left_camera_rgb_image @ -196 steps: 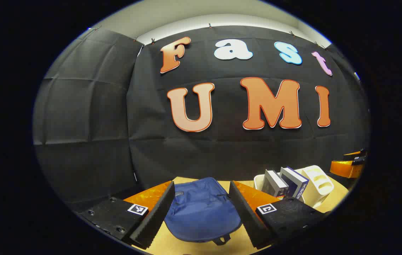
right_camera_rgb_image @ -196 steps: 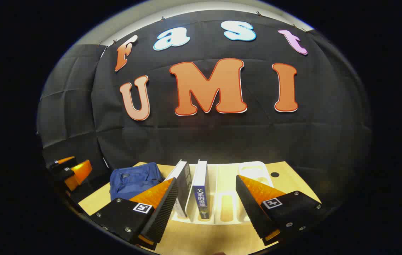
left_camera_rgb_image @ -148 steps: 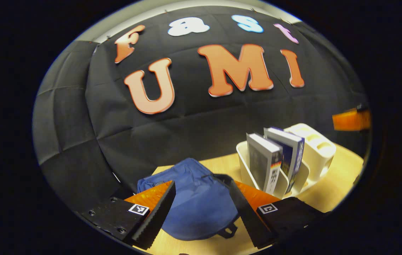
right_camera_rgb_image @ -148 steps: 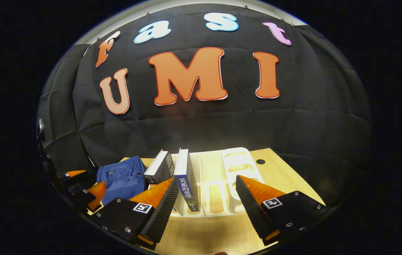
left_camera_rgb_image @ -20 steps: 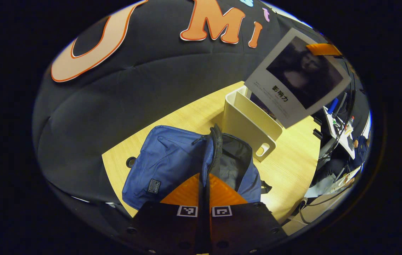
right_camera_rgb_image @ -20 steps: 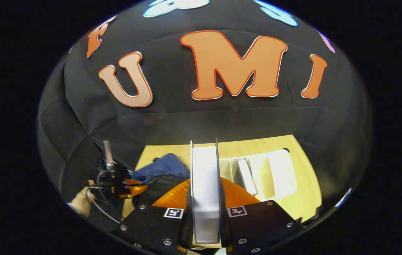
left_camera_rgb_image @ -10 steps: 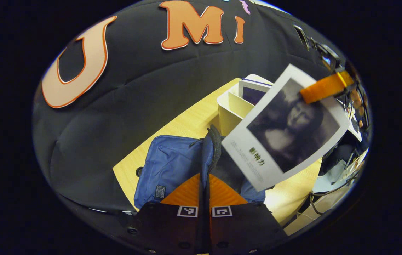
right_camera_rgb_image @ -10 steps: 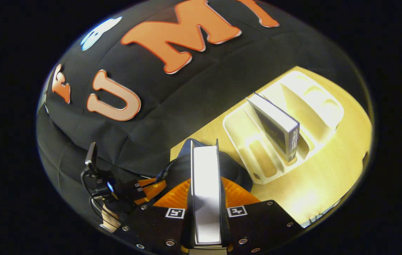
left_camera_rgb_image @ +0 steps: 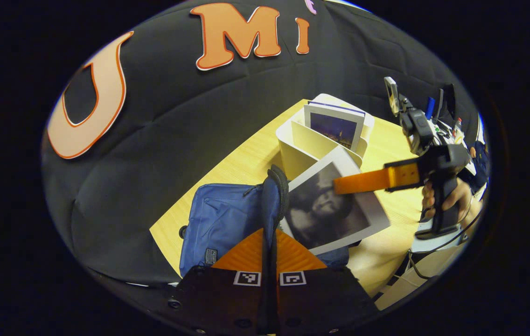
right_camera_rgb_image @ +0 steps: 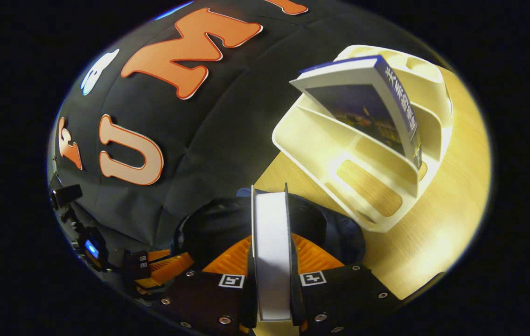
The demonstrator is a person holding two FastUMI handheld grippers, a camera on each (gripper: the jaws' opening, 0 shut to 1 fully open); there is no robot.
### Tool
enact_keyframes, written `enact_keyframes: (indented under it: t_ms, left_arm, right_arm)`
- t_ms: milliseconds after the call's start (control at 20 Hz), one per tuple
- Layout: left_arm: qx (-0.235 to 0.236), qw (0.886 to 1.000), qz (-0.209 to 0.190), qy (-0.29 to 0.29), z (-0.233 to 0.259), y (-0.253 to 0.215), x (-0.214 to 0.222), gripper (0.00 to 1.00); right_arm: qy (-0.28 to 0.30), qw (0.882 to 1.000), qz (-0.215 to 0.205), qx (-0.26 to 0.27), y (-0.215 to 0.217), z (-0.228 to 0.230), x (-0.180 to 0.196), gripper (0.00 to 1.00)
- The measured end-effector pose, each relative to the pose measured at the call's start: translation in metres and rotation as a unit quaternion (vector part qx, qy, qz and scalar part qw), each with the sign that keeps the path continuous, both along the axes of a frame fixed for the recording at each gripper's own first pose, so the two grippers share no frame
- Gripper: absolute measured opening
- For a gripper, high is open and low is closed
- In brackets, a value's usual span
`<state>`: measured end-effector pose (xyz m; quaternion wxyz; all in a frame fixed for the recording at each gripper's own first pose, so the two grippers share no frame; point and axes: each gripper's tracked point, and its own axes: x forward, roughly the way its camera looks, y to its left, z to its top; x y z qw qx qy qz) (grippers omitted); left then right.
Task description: Open the schoolbag, grab two books from the bookshelf and put them into the schoolbag.
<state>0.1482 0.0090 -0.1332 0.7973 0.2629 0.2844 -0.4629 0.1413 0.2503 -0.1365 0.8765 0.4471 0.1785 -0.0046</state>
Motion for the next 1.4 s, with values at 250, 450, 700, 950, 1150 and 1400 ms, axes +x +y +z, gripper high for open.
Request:
enact_keyframes:
  t_ms: [250,450,700,950,1150,1400]
  left_arm:
    - [0.003,1.000,-0.020,-0.021,0.013,-0.007,0.000,0.00]
    - [-0.009,0.999,-0.032,-0.013,0.018,-0.012,-0.005,0.00]
    - [-0.009,0.999,-0.032,-0.007,0.014,-0.016,0.002,0.00]
    - [-0.006,1.000,-0.019,-0.001,0.010,-0.007,0.010,0.01]
    - [-0.007,1.000,-0.014,0.002,0.008,-0.006,0.012,0.01]
    - [-0.007,1.000,-0.007,0.003,0.008,-0.004,0.013,0.01]
  right_arm:
    - [-0.021,1.000,-0.016,0.009,0.028,-0.013,0.032,0.28]
    - [-0.010,0.999,-0.023,0.036,0.040,-0.022,0.047,0.28]
    - [0.035,0.998,-0.012,0.056,0.066,-0.038,0.055,0.30]
    - [0.121,0.993,0.008,0.013,0.066,-0.051,0.041,0.43]
    - [0.153,0.987,0.035,0.020,0.076,-0.060,0.036,0.78]
    - [0.164,0.986,0.028,0.009,0.050,-0.063,0.029,0.97]
